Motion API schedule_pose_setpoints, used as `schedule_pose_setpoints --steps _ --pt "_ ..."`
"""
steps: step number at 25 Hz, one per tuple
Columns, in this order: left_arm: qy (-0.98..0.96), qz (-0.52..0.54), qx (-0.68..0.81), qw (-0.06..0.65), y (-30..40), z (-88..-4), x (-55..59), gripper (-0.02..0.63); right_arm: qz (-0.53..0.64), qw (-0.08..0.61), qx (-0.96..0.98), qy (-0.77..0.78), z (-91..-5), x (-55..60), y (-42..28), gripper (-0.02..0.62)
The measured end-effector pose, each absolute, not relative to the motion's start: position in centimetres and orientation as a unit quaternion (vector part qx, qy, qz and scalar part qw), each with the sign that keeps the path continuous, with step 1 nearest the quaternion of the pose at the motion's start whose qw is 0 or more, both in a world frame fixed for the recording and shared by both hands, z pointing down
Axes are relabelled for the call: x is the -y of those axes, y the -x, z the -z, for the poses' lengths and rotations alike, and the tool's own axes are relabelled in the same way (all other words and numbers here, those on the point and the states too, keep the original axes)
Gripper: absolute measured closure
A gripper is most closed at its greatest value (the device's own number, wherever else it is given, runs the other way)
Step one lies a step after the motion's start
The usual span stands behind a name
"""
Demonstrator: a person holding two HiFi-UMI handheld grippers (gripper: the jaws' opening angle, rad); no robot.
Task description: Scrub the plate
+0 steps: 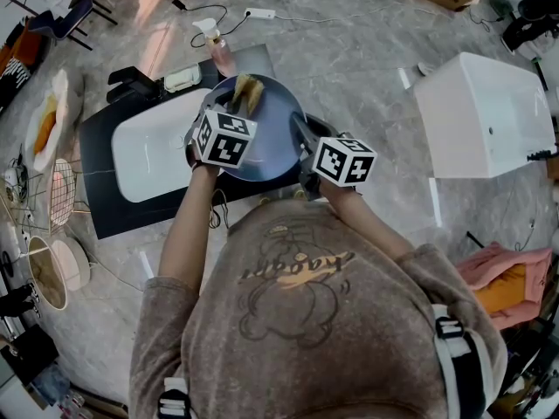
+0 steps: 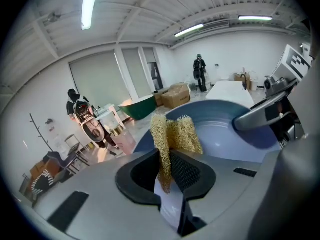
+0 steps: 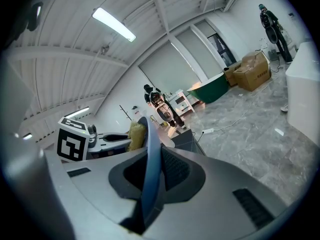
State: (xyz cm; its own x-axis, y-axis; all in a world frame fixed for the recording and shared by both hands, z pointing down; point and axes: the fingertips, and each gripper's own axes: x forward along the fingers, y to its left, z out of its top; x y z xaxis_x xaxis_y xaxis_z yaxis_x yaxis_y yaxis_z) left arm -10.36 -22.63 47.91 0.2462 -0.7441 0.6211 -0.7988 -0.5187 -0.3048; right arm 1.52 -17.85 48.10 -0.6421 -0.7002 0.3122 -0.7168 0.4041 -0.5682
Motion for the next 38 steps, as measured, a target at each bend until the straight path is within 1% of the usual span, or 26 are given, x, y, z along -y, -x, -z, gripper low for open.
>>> schedule_pose_setpoints --steps 10,17,28,38 --pt "-0.764 -0.413 0.494 0.034 13.6 -49.7 21.4 0.543 -0.348 0.006 0.832 -0.433 -48.0 18.2 -2.8 0.56" --pt "-0.762 -0.423 0.488 0.04 14.1 -50.7 20.0 0.543 -0.35 -0.008 0.823 -0.447 -47.7 19.1 -3.7 0.56" --pt "-0.779 -0.43 0.452 0.058 11.6 -53.6 16.1 0.543 -0.374 -0.041 0.793 -0.479 -48.0 20.0 -6.2 0.557" --pt "-0.81 -0.398 0.414 0.116 7.3 -55.3 12.5 0.543 -0.386 -0.046 0.781 -0.489 -48.7 20.3 -6.5 0.555"
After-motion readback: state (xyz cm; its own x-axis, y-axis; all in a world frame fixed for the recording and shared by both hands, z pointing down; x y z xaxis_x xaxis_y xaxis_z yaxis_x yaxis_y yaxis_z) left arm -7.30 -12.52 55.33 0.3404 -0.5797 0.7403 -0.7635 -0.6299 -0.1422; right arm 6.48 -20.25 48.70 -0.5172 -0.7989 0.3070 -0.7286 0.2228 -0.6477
